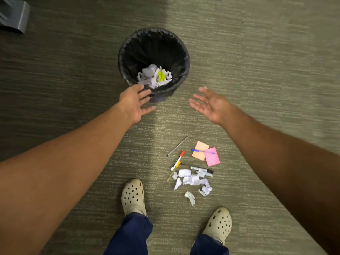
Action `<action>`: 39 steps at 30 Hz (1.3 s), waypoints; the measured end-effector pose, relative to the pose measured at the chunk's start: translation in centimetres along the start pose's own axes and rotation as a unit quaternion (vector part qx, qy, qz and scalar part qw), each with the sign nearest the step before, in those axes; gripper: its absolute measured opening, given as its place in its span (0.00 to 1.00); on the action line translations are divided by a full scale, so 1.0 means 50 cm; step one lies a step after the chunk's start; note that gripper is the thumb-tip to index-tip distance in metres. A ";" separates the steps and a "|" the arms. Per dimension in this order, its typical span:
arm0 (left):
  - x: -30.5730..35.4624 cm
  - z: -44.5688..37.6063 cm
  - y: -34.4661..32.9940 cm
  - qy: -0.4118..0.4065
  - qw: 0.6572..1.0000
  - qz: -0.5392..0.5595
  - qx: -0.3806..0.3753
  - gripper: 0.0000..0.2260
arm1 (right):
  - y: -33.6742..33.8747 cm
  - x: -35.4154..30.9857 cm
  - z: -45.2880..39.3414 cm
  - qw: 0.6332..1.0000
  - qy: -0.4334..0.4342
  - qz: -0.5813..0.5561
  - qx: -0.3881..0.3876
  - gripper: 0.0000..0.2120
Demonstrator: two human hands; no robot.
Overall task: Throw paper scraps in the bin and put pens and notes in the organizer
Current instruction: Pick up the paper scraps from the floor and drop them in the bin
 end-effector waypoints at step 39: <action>-0.986 -0.257 0.071 -0.219 0.562 -0.781 -0.160 0.33 | 0.488 0.835 -0.144 0.707 0.116 0.689 0.109 0.28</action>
Point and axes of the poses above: each hand's wrist, its own z-axis away from the middle knuckle, its own y-axis out of the back of the hand, x = y × z, the point moved 3 cm from there along -z, towards the middle knuckle, and after that the axes turned 1 degree about -x, right-handed, at the moved point
